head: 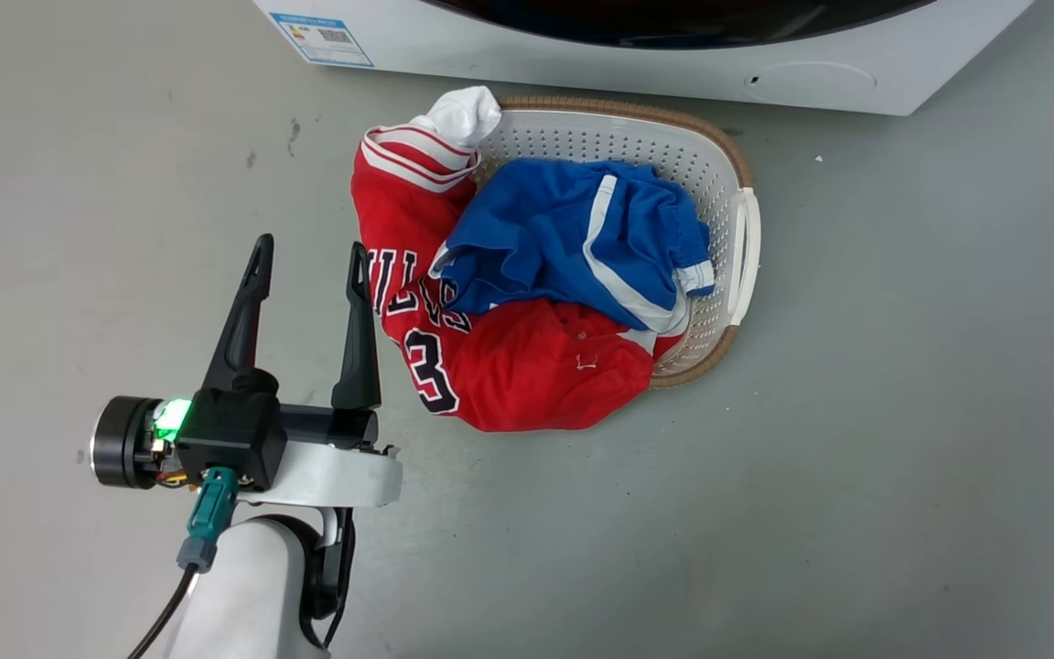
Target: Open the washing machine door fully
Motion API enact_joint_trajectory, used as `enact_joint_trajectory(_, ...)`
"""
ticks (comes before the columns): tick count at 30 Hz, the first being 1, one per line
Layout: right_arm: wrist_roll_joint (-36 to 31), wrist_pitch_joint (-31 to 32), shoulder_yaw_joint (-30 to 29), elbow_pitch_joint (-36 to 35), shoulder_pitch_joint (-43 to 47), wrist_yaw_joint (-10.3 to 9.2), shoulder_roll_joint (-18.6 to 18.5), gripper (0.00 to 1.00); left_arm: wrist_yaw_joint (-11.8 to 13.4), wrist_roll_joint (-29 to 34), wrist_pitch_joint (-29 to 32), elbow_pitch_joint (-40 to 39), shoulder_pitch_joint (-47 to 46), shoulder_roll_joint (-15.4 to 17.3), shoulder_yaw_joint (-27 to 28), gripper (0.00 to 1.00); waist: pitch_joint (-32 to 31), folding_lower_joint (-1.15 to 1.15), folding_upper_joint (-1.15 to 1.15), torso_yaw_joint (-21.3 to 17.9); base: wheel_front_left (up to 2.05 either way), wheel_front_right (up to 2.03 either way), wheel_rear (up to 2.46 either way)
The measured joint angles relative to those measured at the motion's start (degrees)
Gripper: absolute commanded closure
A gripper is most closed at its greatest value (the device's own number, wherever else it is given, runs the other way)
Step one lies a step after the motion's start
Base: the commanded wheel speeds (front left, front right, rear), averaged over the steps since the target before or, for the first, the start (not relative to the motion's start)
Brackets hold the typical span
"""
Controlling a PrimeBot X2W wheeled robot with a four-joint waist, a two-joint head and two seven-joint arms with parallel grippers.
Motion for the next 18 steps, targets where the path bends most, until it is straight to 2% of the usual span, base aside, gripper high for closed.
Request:
enact_joint_trajectory(8,-3.9,4.0,4.4,3.6,-4.4,0.0,-1.8,1.0,0.1,-0.4,0.0,0.2,-0.7,-0.2,-0.5,0.0,0.3,0.0,0.0,1.1,0.0,0.0,0.0)
enact_joint_trajectory(18,-5.1,7.7,7.2,3.1,-2.3,0.0,-1.2,1.0,0.5,-0.6,0.0,0.7,-0.4,-0.4,-0.1,0.0,-1.6,-0.01,0.0,0.8,0.0,0.0,0.0)
